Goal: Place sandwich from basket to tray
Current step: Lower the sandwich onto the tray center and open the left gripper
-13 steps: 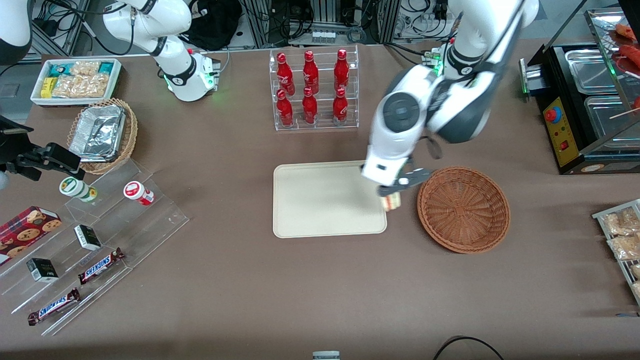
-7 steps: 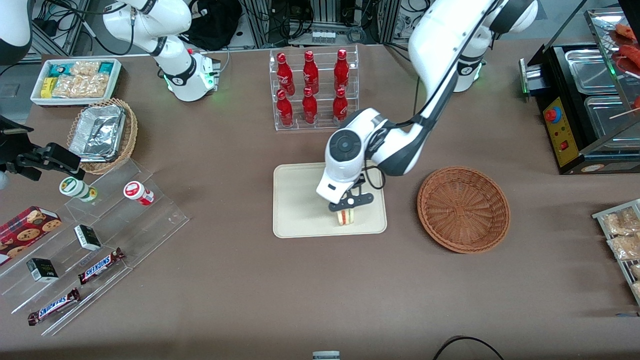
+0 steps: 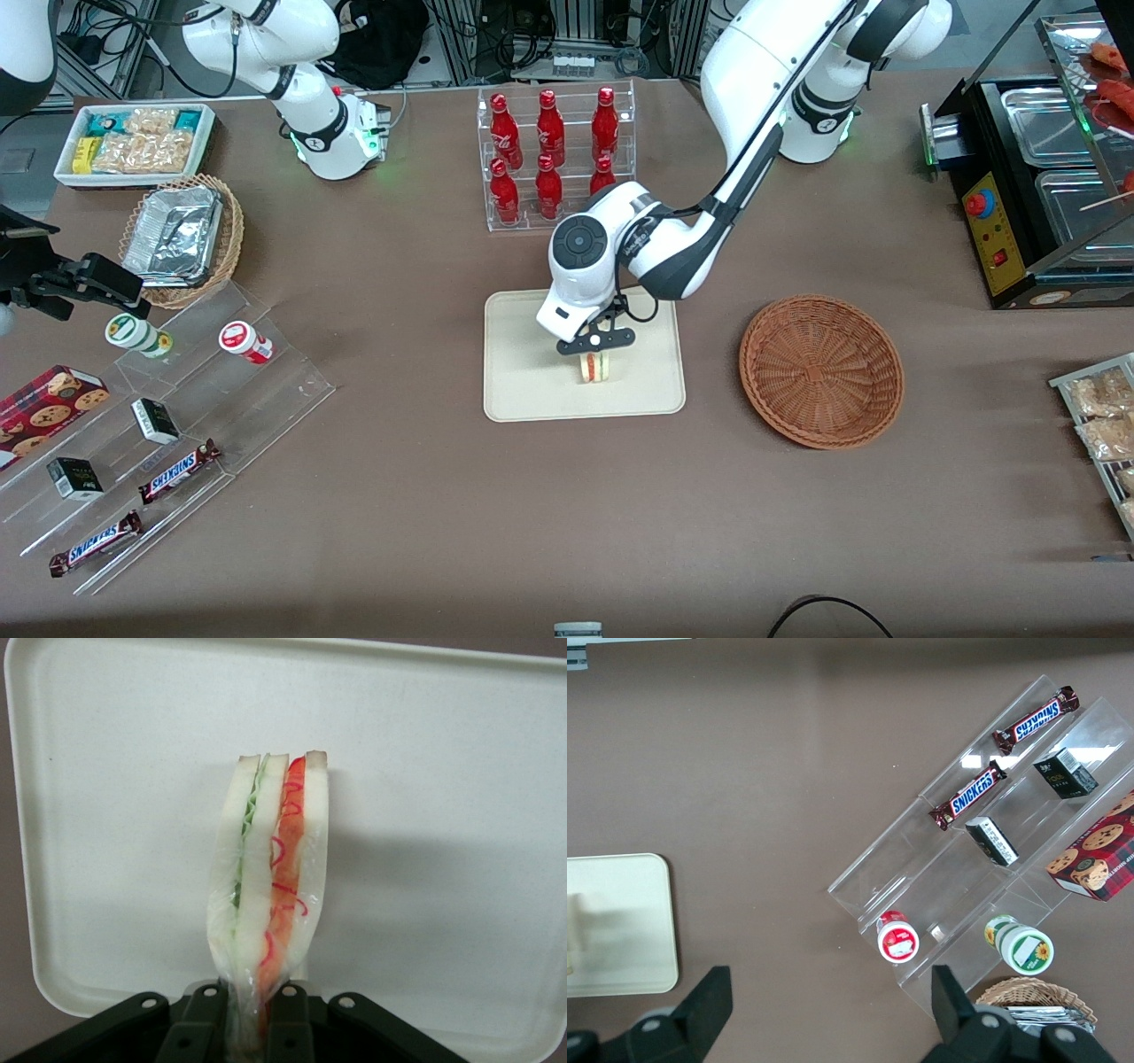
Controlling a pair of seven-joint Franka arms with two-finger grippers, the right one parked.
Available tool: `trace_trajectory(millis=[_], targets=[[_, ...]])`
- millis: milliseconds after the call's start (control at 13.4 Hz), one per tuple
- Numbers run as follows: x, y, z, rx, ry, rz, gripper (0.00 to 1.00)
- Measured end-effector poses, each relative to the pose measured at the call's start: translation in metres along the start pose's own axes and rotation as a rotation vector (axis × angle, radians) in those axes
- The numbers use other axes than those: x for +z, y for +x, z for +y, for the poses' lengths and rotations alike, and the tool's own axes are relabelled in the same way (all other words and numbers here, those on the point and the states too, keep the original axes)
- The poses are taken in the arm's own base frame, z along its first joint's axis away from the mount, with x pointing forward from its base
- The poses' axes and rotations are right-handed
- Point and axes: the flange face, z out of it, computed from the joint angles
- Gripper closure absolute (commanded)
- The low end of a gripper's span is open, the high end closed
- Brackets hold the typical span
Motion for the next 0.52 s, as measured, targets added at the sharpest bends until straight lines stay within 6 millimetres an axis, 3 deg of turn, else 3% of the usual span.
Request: trace_trajectory(millis=[149,224,299,373,448,522], targets=[[0.008,-0.003,0.001,0.005,0.009,-0.008,0.84],[0.014,-0.005,0.002,0.009,0.016,-0.014,0.77],[0.020,-0.007,0.003,0.014,0.021,-0.019,0.62],[0.025,-0.010,0.005,0.018,0.025,-0.022,0.13],[0.027,-0.011,0.007,0.021,0.024,-0.022,0.00],[0.026,-0.011,0.008,0.022,0.017,-0.017,0.00]])
